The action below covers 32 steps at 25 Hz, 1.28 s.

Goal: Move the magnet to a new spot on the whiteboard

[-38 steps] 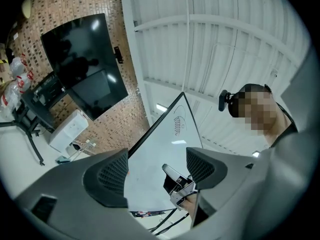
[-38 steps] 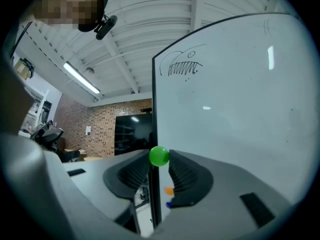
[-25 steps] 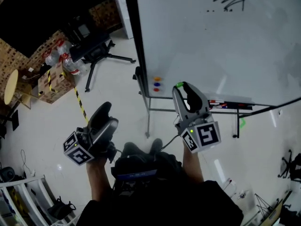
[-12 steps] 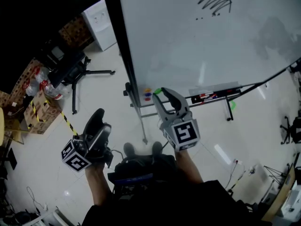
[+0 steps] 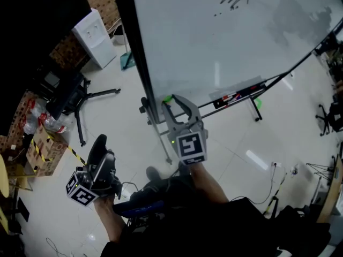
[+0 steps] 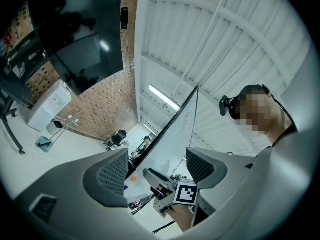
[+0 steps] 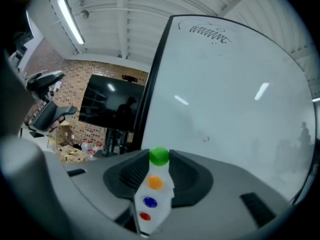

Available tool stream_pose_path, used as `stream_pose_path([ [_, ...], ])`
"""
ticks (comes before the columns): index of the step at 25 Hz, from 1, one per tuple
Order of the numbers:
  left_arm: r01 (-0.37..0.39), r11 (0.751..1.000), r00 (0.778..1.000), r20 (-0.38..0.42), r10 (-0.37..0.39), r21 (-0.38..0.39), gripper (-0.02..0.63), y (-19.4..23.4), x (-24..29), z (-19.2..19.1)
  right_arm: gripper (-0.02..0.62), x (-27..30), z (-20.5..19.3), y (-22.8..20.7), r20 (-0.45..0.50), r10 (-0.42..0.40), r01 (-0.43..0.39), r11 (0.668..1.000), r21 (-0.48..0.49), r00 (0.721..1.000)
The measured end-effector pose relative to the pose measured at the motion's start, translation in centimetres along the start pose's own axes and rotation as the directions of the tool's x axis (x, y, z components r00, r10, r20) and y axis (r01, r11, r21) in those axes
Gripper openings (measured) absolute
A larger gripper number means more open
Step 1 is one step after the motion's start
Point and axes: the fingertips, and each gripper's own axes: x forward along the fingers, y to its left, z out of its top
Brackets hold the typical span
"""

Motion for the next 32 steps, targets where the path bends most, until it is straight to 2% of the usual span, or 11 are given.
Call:
stream_pose_path([
  [11, -0.004, 1.0, 1.0, -0.012, 0.004, 0.006, 0.356, 0.5, -1.8, 1.1, 0.143, 1.0, 0.1, -0.5, 0.023, -0.103, 0.102, 0.995, 0.021, 0.994],
  [32, 0.026, 1.0, 0.999, -0.036, -0.026, -0.005, 0.356, 0.4, -1.1, 0.5, 0.147, 1.1, -0.2, -0.2, 0.016, -0.07, 0.068, 0.996, 0.061, 0.997],
])
